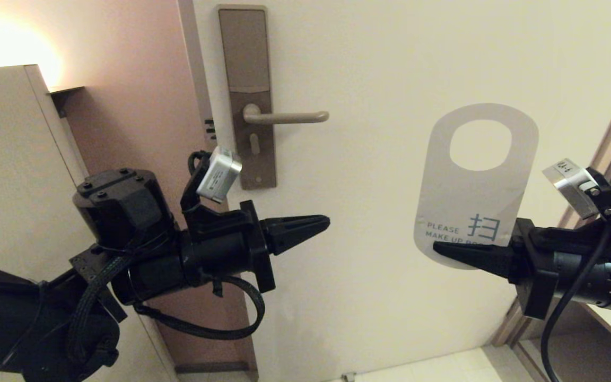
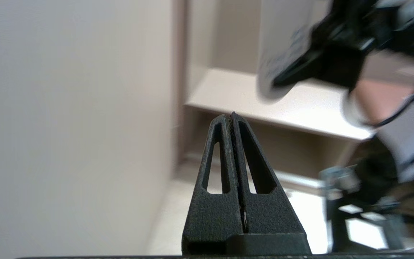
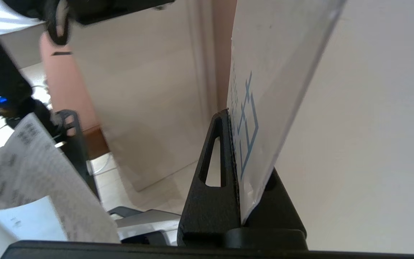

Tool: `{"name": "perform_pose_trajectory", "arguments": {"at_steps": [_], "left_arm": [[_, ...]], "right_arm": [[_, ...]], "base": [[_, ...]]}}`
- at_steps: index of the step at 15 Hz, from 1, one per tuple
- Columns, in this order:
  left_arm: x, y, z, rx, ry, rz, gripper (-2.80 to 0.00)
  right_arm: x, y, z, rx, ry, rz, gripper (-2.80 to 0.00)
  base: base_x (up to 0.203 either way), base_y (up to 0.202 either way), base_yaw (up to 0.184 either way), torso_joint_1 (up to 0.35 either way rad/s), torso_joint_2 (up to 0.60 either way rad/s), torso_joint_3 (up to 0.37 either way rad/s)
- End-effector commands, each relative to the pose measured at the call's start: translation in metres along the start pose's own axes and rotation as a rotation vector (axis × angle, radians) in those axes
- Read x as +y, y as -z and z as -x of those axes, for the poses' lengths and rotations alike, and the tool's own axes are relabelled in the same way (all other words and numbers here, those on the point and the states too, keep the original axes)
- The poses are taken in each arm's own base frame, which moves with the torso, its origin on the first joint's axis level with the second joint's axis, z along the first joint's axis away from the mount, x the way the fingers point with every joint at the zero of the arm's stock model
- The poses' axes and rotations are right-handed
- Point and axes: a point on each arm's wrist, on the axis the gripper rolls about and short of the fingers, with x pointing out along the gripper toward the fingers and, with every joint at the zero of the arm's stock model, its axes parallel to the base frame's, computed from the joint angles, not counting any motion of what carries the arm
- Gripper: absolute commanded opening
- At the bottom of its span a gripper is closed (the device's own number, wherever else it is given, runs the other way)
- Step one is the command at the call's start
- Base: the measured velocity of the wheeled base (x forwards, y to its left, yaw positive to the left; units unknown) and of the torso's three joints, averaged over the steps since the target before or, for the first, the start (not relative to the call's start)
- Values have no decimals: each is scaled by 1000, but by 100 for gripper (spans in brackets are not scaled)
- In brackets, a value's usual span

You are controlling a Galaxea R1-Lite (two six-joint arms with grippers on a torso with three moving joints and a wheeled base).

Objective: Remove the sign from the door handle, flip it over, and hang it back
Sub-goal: Hang the sign back with the other side facing out

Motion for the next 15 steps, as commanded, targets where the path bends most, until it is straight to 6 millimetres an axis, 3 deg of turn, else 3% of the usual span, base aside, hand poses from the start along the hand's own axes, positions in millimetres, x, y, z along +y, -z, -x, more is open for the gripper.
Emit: {"name": "perform_pose_trajectory", "arguments": {"at_steps": [1,4,8,15], "left_arm": [[-3,4,10,9,-53,-39,-280],[-4,15,27,52,-214,-134,-280],[-9,10,48,45,-408,-164,-280],[-1,14,111,115,-787,-255,-280]], "right_arm": [[-1,0,-1,-1,3,1,-280],[-2,0,0,-1,33,0,-280],[-3,0,0,-1,66,1,-280],[-4,-1,0,-3,88,6,-280]], "base": [[0,0,0,0,0,0],[0,0,0,0,0,0],[0,0,0,0,0,0],[0,0,0,0,0,0]]}}
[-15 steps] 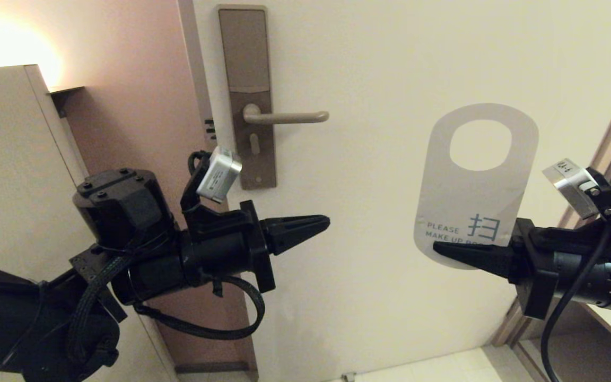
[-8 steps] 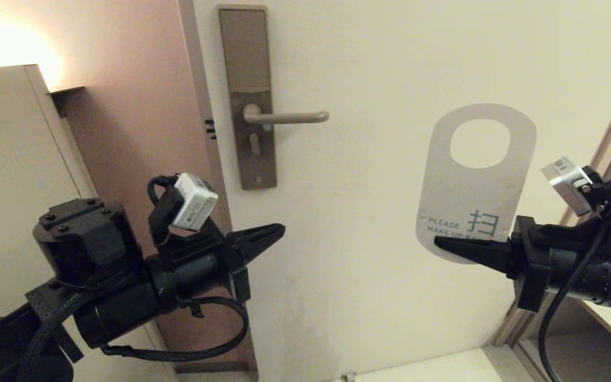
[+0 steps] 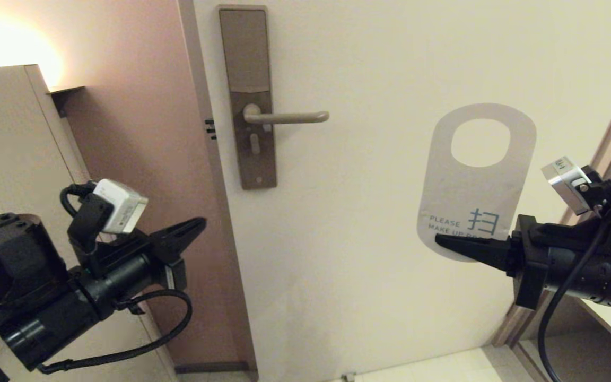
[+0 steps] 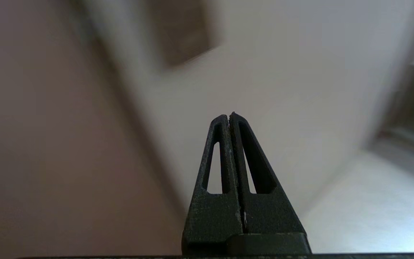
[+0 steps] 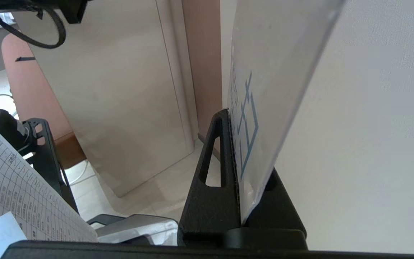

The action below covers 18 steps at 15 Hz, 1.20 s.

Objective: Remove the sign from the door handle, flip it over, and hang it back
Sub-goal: Hang the sign back with the other side facing out

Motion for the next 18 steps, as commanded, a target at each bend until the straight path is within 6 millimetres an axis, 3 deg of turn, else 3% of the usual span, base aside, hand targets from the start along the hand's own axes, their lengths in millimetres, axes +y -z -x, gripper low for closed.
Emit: {"name": "perform_pose_trajectory", "arguments": {"at_steps": [1,9,18], "left_arm": [[8,1,18,-7,-71,-5,-280],[33,16,79,27,-413,-6,-280],[25,24,130,4,-580,-1,-280]], "right_arm": [[0,-1,0,-5,-5,5,-280],[2,-5,3,-21,1,21,-280],[6,-9,7,-39,1,39,-280]], "base": [[0,0,0,0,0,0],[0,0,0,0,0,0],[0,0,0,0,0,0]]}}
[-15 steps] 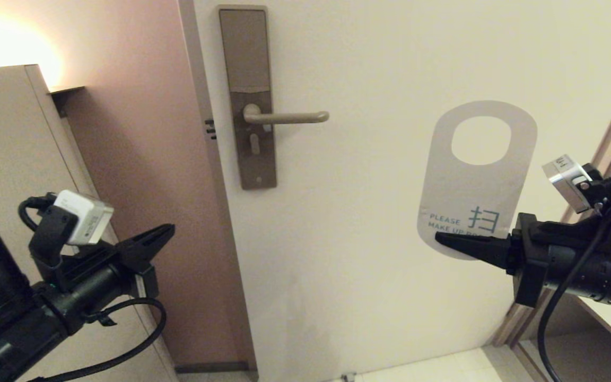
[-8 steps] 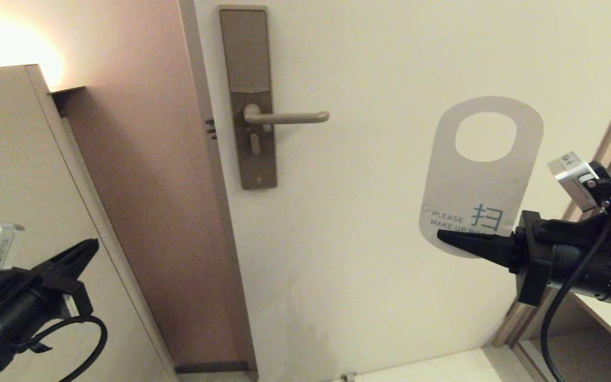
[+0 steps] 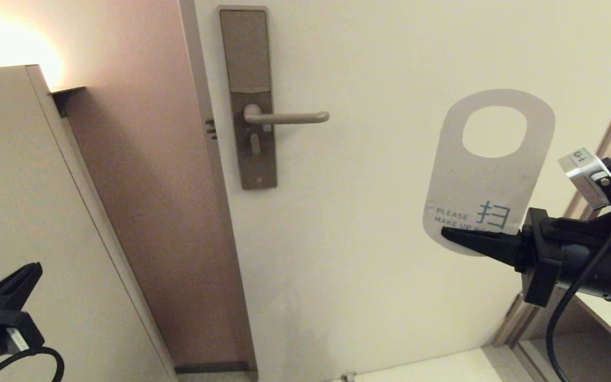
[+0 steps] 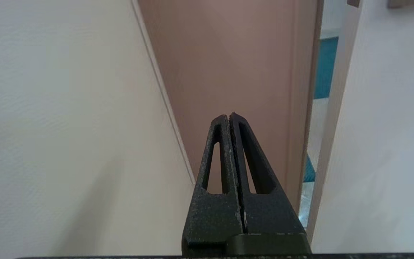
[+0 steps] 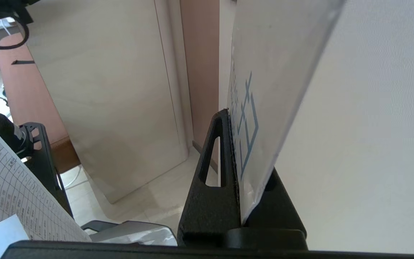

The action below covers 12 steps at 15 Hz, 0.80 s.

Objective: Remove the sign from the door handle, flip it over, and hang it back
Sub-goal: Hang the sign back with the other side facing out

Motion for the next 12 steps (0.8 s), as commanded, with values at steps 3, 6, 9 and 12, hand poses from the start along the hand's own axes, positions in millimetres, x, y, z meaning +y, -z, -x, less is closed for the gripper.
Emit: {"name": "perform_pose_trajectory", "arguments": {"at_steps": [3,6,9,12], "left_arm": [[3,-2,24,-46,-12,6,-280],[3,5,44,-24,-3,6,-280],[2,16,65,4,6,6,-280],[1,29,81,42,20,4,-280]], "right_arm": [[1,-2,1,-10,-4,9,-280],[1,-2,2,-11,-4,10,-280],[1,-2,2,-11,-4,10,-280],[1,-4,1,-16,-2,14,-280]], "base": [[0,0,0,0,0,0],[0,0,0,0,0,0],[0,0,0,0,0,0],[0,0,0,0,0,0]]}}
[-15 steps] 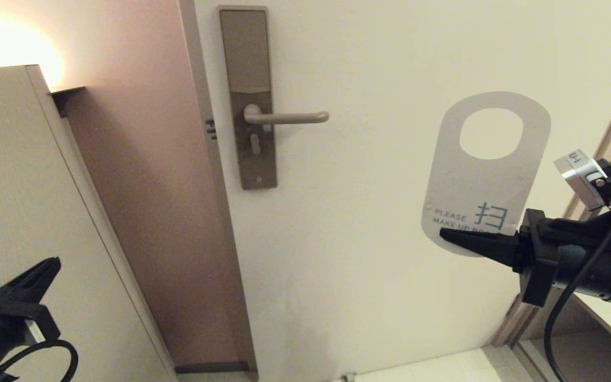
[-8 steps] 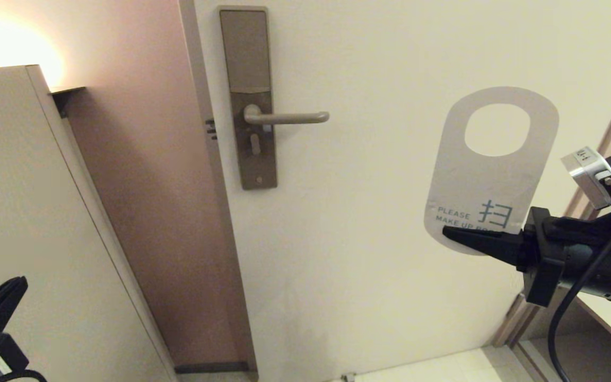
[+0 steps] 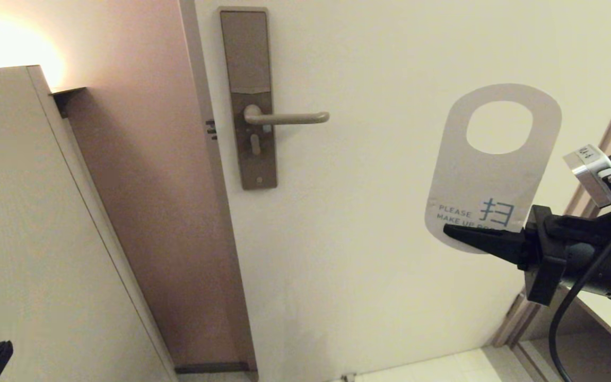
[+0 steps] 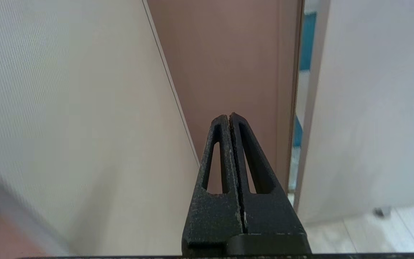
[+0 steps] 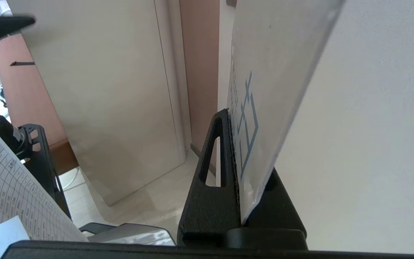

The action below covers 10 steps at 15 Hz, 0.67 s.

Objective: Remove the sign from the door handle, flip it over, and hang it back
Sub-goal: Hang the sign back with the other side facing out

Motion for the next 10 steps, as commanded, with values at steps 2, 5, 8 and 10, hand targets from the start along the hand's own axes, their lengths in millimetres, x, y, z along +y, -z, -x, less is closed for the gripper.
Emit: {"name": "perform_pose_trajectory", "arguments": {"at_steps": [2,5,8,10], "left_arm": [[-1,7,13,-40,20,8,-280],[-2,9,13,-24,70,23,-280],[-3,15,15,13,85,26,-280],[-3,18,19,9,84,41,-280]], "right_arm": [[-1,-1,-1,-4,-4,5,-280],[-2,0,-2,1,-4,0,-280],[-4,2,0,5,11,7,-280],[-4,3,1,8,14,6,-280]], "base": [[0,0,0,0,0,0],[0,0,0,0,0,0],[0,0,0,0,0,0],[0,0,0,0,0,0]]}}
